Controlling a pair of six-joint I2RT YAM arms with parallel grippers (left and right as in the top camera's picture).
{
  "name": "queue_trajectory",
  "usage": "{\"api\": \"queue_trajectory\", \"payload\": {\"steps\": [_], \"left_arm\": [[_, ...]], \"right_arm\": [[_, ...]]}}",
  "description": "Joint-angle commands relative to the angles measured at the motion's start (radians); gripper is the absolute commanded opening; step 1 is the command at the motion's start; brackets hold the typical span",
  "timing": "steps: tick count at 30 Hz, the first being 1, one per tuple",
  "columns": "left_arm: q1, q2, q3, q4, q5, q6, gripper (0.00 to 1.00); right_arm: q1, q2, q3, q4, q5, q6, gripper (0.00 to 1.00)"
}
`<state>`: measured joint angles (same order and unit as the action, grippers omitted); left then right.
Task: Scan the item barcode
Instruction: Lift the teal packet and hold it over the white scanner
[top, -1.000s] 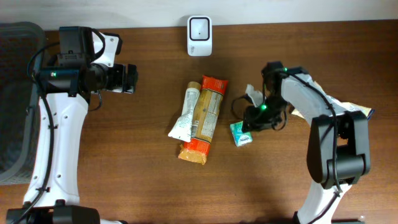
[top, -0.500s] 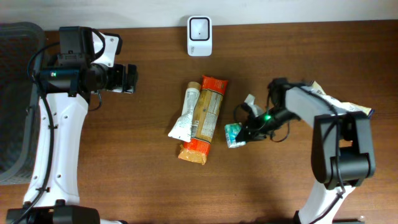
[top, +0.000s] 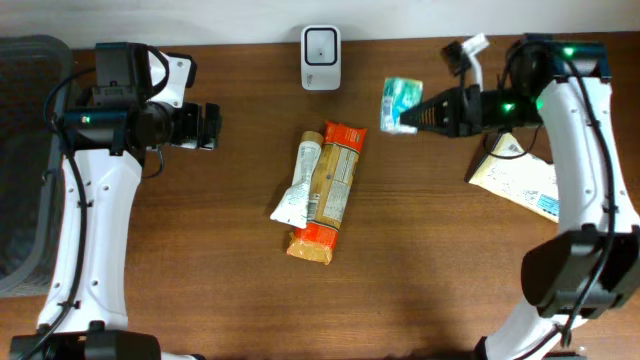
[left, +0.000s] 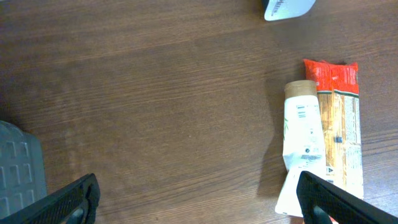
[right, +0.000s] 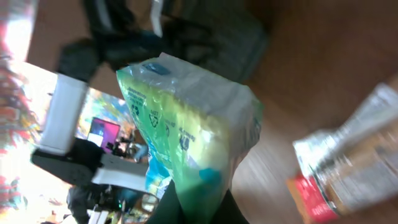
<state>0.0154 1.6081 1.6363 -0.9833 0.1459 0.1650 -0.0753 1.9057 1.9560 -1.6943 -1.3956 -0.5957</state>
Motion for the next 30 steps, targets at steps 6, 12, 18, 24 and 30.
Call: {"api": "queue_trajectory", "payload": {"steps": [6, 12, 18, 24, 30], "left_arm": [[0.005, -0.008, 0.012, 0.001, 0.003, 0.013, 0.99], [0.005, -0.008, 0.012, 0.001, 0.003, 0.013, 0.99], [0.005, -0.008, 0.012, 0.001, 0.003, 0.013, 0.99], [0.005, -0.008, 0.012, 0.001, 0.003, 0.013, 0.99], [0.005, -0.008, 0.012, 0.001, 0.003, 0.013, 0.99]], "right_arm": [[-0.005, -0.039, 0.053, 0.016, -0.14, 0.17, 0.04], [0.238, -0.033, 0.104, 0.326, 0.741, 0.666, 0.04], [0.497, 0.203, 0.355, 0.821, 1.743, 0.517, 0.04], [0.533, 0.541, 0.355, 1.41, 1.859, -0.046, 0.04], [0.519, 0.652, 0.355, 1.462, 1.802, -0.284, 0.04]]}}
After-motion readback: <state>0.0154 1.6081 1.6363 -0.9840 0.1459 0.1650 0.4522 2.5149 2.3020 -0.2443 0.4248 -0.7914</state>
